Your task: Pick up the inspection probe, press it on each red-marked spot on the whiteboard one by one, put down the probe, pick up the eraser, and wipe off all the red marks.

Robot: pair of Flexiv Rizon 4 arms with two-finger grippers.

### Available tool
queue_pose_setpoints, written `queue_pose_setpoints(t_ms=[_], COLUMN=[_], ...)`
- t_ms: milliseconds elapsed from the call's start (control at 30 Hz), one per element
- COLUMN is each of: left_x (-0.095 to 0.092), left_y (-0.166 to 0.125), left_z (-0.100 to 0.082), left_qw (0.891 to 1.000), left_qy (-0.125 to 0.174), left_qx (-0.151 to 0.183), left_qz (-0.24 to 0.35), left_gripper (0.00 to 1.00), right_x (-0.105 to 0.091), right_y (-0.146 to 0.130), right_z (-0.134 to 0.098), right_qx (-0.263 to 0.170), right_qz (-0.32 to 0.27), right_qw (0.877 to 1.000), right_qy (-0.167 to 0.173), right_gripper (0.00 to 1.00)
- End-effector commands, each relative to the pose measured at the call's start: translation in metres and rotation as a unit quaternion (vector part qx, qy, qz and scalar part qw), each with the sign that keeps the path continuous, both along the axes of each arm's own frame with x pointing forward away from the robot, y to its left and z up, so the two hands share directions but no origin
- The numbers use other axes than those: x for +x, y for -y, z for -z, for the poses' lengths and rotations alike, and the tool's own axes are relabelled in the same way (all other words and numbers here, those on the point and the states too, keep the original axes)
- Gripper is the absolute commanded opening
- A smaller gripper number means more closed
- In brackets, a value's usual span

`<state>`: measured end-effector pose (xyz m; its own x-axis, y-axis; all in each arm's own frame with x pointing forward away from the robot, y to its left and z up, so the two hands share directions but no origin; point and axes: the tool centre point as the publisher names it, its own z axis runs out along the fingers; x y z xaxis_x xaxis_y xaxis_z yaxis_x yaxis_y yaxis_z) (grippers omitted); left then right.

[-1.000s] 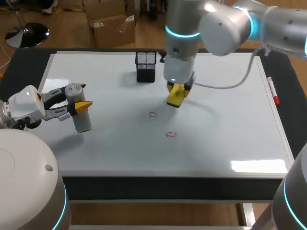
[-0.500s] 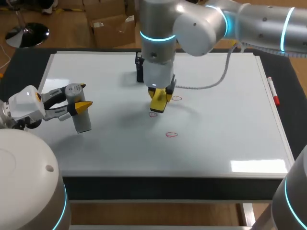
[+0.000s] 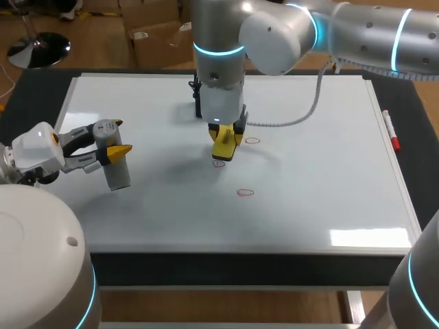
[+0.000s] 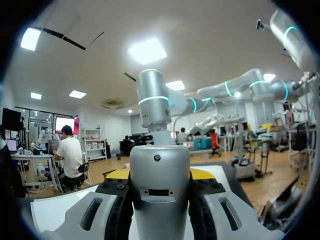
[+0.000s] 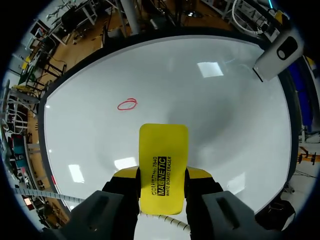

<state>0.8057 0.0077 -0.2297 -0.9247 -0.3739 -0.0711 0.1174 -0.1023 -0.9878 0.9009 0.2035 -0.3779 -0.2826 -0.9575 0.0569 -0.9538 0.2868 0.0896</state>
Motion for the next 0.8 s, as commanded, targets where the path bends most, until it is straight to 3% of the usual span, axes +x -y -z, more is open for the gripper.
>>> queue_pose_setpoints(t_ms=[33, 467, 800], left_x=[0.0, 0.0, 0.0], left_y=[0.0, 0.0, 0.0], left_z=[-0.002, -0.002, -0.002], left_qw=[1.0, 1.0, 1.0], left_qy=[0.0, 0.0, 0.0], left_qx=[0.0, 0.0, 0.0], left_qz=[0.0, 0.0, 0.0], left_gripper=[0.0, 0.0, 0.0], right_x=[0.001, -0.012, -0.012], right_y=[0.0, -0.042, -0.062], right_z=[-0.001, 0.032, 0.043], right_qx=[-0.003, -0.003, 0.002], right_qz=[-0.001, -0.049, -0.078], right_qw=[1.0, 0.998, 0.996], right_qy=[0.0, -0.034, -0.041], right_gripper=[0.0, 0.0, 0.0])
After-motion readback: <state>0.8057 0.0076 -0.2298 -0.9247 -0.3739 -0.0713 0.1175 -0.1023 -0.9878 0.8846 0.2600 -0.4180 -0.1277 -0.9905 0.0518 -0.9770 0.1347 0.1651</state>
